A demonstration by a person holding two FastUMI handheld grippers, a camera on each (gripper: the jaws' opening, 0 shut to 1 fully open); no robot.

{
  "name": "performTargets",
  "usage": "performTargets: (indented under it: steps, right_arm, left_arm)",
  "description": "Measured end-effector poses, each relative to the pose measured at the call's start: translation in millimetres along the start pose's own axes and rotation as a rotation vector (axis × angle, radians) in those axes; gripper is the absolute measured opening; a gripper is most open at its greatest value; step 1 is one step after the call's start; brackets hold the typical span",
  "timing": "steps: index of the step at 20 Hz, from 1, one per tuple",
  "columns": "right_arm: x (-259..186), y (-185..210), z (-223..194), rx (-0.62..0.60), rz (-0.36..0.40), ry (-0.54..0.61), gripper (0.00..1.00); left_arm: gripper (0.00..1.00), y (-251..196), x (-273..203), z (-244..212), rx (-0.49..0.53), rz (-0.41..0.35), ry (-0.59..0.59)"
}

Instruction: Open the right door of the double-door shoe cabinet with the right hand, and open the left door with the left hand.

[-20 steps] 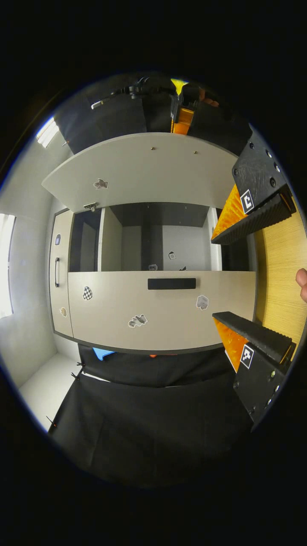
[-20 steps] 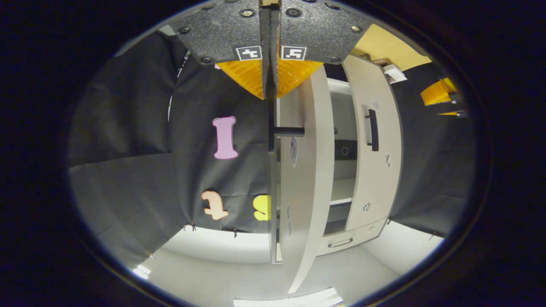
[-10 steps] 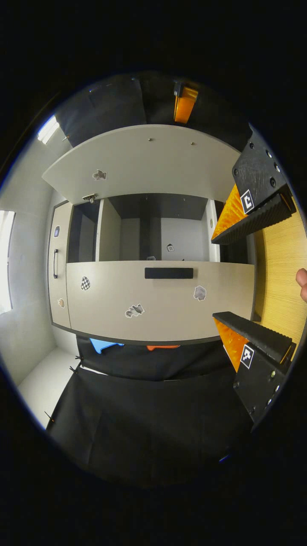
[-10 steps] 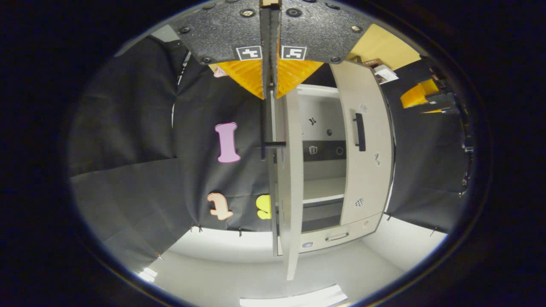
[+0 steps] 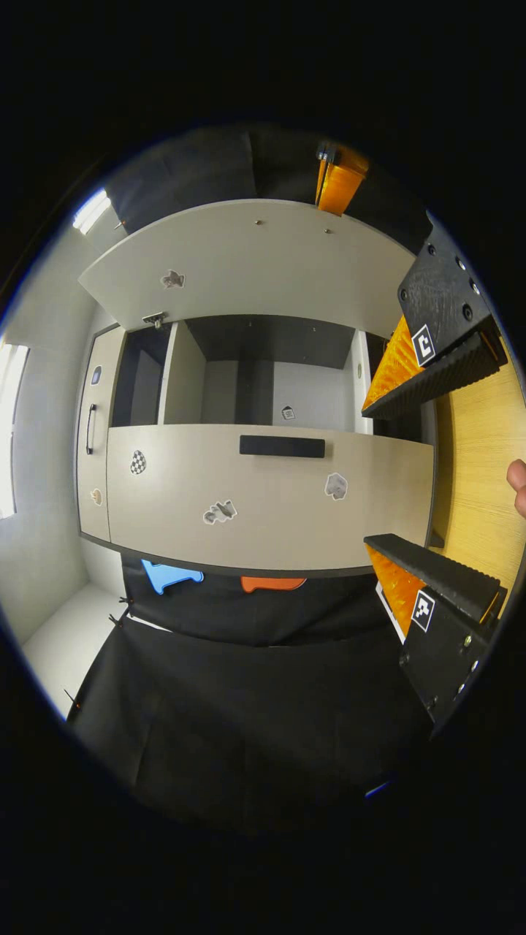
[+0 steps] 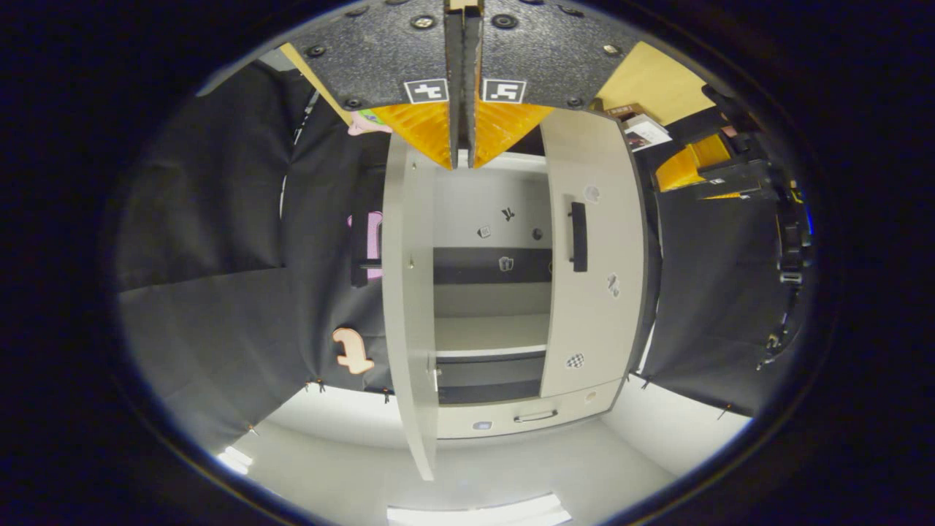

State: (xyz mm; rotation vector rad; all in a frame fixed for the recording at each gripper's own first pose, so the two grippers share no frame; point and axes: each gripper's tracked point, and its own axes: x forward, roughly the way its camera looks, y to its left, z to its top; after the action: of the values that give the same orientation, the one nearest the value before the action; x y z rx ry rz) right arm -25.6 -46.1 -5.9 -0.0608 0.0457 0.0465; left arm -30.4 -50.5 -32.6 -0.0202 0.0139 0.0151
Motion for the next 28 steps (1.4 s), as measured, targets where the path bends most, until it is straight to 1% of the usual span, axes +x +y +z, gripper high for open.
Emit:
performTargets:
  steps: [1,2,4,5,6,7,8,9,10,12,13,15,18,19,23,24,25,27,28]
  right_arm:
    - [3.6,5.4,-1.1,0.008,0.01,0.001,0.08]
    - [6.4,9.4,-1.1,0.016,0.012,0.0,0.14]
    - [10.2,12.5,1.0,0.016,-0.002,-0.013,0.18]
    - [12.4,16.8,0.7,0.006,0.001,-0.023,0.39]
    - [13.8,22.7,0.8,-0.007,0.012,-0.023,0.52]
    - [14.8,26.9,-2.2,-0.015,0.019,-0.018,0.68]
    - [16.3,30.7,-4.7,-0.016,0.024,-0.012,0.77]
    - [18.3,33.4,-5.9,-0.016,0.031,-0.009,0.94]
    - [18.9,34.3,-7.0,-0.018,0.03,-0.005,1.0]
    - [18.5,34.2,-6.7,-0.024,0.027,-0.009,1.0]
    - [17.5,34.4,-5.1,-0.021,0.03,-0.014,1.0]
    - [14.6,38.1,-3.7,-0.009,0.05,-0.019,1.0]
    - [9.7,47.4,-14.9,0.014,0.097,0.012,1.0]
    - [8.2,47.5,-19.0,0.01,0.101,0.02,1.0]
    - [3.5,40.1,-28.4,-0.014,0.096,0.035,0.99]
    - [3.3,38.5,-29.0,-0.009,0.101,0.039,1.0]
    - [3.3,37.6,-30.0,-0.006,0.107,0.043,0.99]
    - [4.1,30.0,-30.7,-0.009,0.092,0.046,0.96]
    - [5.2,25.8,-28.7,-0.01,0.082,0.04,0.97]
  left_arm:
    - [0.95,4.1,-0.1,1.1,0.001,0.004,-0.001]
    - [0.95,7.9,0.3,2.3,0.004,0.006,-0.003]
    - [0.95,13.8,0.5,6.9,0.011,0.01,-0.013]
    - [0.95,16.1,1.2,8.7,0.013,0.01,-0.017]
    - [0.95,17.7,2.7,11.1,0.013,0.01,-0.025]
    - [0.95,18.0,5.2,12.6,0.011,0.005,-0.028]
    - [0.95,16.8,8.5,12.4,0.006,-0.003,-0.027]
    - [0.95,13.8,13.6,14.1,-0.002,-0.017,-0.026]
    - [0.95,7.0,20.9,15.4,-0.013,-0.046,-0.021]
    - [0.95,-5.4,42.6,17.7,-0.044,-0.095,-0.002]
    - [0.95,-6.9,56.0,24.6,-0.05,-0.099,-0.004]
    - [0.95,-5.4,85.0,39.5,-0.032,-0.073,-0.025]
    - [0.95,-18.1,130.6,48.2,0.024,-0.067,-0.018]
    - [0.95,-23.1,146.1,50.5,0.035,-0.065,-0.023]
    - [0.95,-47.1,193.0,48.4,0.035,-0.094,-0.012]
    - [0.95,-48.2,201.1,48.6,0.037,-0.087,-0.011]
    - [0.95,-48.0,208.2,49.1,0.041,-0.079,-0.014]
    - [0.96,-44.4,219.0,49.4,0.043,-0.062,-0.013]
    - [0.96,-43.5,223.4,50.7,0.038,-0.061,-0.016]
